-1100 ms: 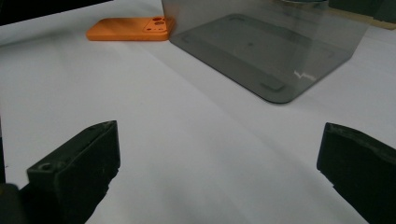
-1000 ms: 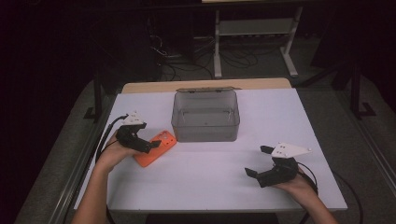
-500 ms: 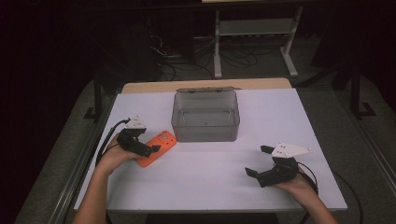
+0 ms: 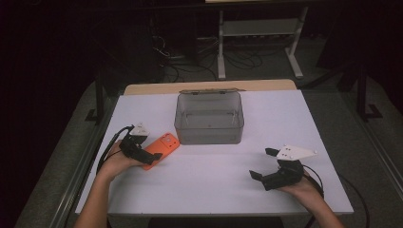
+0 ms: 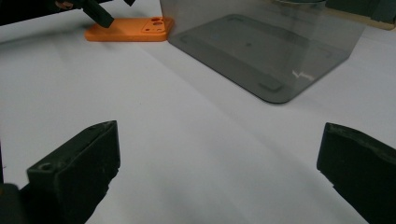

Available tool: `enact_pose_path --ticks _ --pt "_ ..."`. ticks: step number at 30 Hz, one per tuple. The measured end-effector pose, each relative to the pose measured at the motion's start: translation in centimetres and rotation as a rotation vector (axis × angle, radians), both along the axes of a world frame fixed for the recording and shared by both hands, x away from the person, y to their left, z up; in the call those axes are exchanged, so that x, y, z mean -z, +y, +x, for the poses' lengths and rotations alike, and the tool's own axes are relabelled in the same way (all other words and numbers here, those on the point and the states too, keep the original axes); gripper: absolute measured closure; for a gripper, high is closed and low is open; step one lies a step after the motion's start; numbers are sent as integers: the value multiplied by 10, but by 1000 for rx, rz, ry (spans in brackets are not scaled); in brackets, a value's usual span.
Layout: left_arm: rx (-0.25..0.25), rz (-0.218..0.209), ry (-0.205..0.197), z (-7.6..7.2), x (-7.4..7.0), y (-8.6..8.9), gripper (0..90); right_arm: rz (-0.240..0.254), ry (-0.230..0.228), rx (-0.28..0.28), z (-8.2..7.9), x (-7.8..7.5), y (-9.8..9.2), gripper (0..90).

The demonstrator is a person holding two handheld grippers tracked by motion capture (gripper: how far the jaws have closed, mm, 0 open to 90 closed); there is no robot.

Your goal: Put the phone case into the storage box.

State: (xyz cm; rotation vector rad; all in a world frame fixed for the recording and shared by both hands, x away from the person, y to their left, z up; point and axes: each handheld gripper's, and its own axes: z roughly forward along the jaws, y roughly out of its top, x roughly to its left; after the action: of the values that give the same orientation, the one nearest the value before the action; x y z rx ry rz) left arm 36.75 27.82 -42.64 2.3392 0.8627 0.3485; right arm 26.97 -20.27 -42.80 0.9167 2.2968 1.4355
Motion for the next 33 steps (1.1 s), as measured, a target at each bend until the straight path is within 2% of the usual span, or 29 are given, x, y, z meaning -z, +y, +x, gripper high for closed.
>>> enact_pose_path --ticks 3,9,13,25,28,33 --pt "-5 -2 14 -1 2 0 0 0 -4 1 0 0 0 0" --pt "-15 38 37 0 7 -1 0 0 -4 1 0 0 0 0" --pt "-15 55 37 -1 8 -2 0 2 -4 3 0 0 -1 0" --pt "-15 59 58 -4 12 -2 0 1 -5 3 0 0 -1 0" --pt "-11 70 59 -4 12 -2 44 0 -6 3 0 0 -1 0" --pt "-7 73 66 -4 13 -2 54 0 -5 3 0 0 -1 0"
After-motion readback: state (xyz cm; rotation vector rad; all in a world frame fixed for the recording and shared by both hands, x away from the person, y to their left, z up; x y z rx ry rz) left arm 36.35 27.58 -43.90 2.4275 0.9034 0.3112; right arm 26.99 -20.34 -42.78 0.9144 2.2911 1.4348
